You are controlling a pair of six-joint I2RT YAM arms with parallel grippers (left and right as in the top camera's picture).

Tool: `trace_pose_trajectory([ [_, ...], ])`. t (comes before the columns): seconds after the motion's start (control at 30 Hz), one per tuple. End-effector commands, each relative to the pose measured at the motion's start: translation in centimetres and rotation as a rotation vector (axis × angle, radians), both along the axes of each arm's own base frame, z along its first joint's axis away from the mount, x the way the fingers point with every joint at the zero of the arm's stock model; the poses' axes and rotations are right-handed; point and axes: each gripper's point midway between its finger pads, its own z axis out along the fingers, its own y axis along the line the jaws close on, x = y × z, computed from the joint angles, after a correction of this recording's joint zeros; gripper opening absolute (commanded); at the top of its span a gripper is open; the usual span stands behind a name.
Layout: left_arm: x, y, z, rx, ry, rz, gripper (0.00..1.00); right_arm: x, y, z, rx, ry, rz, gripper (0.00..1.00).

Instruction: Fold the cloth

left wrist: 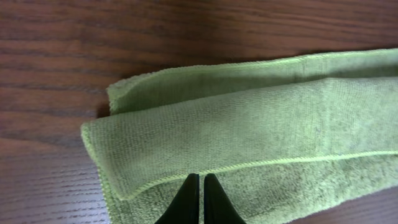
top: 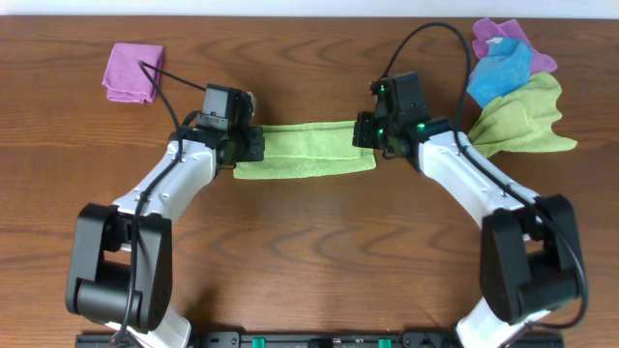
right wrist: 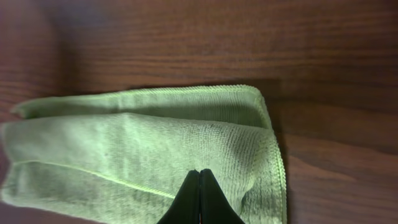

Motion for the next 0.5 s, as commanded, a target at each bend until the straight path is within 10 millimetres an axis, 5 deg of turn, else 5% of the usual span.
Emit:
trace_pose_trajectory([
  [0.0, 0.6, 0.8, -0.2, 0.03, -0.004, 0.053, 0.06, 0.2, 0.3, -2.2, -0.051, 0.02, 0.023, 0.02],
  [0.23, 0.2, 0.9, -0.4, 0.032, 0.015, 0.051, 0.06, -1.6, -0.1, -7.4, -0.113, 0.153, 0.03, 0.01],
  [0.47, -0.3, 1.0, -0.7, 0.039, 0.037, 0.05, 0.06, -5.9, -0.7, -8.0, -0.176, 0.31, 0.055, 0.01],
])
